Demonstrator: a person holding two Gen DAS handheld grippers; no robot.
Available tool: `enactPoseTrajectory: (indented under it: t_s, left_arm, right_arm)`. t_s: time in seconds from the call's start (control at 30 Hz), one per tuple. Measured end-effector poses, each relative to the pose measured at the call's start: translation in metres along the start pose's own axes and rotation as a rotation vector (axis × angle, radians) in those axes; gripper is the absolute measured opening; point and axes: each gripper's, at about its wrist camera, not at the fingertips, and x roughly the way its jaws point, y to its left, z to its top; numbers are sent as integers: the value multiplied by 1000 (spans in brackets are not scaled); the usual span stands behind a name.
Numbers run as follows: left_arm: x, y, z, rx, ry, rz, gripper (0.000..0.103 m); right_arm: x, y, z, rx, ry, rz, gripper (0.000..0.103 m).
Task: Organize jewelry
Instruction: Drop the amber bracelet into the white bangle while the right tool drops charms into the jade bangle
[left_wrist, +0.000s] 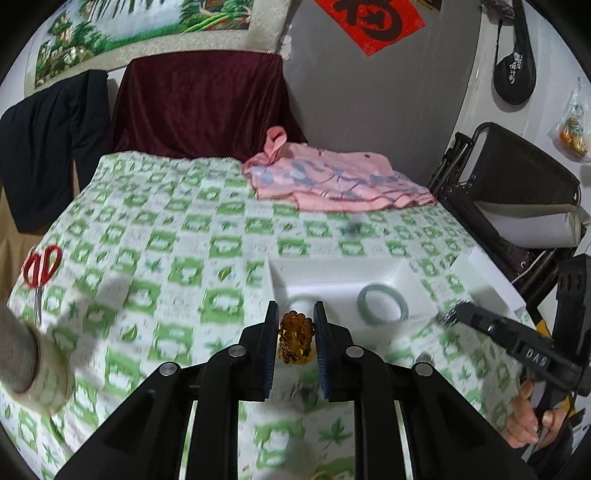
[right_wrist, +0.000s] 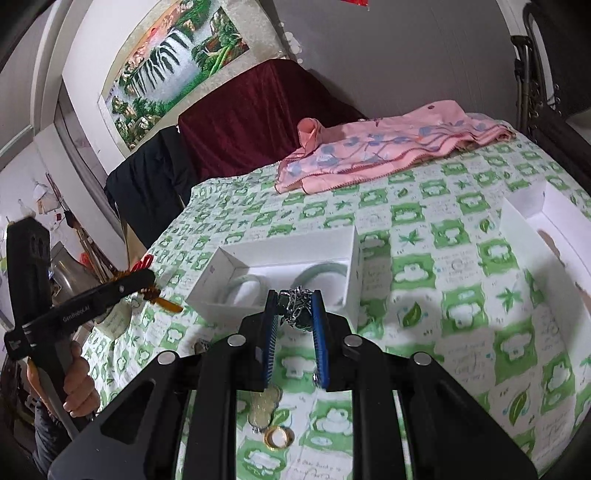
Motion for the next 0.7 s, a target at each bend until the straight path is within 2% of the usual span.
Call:
enactPoseTrajectory:
  t_s: [0.2,0.43,0.5,0.53,0.6,0.7]
  left_arm:
    - [20,-10,23,10,-8,2,19]
    - [65,-9,19,-2,69,-11,20]
    - [68,-6,15,-11,63,-15,26]
    - [68,-5,14,-12,59,-18,34]
    - [64,-3,13,-19,43,-24,43]
    - [58,-2,13,-22,22,-24,48]
  right_arm:
    - [23,4,19,-29,16,-19,17]
    - [54,-10,28,-5,47,-50,20]
    - [56,-17,29,14,38,-35,24]
    - [56,-20,29,22,34,-30,26]
    - [57,-25,28,33,35,-34,26]
    - [56,-31,25,55,40,-26,26]
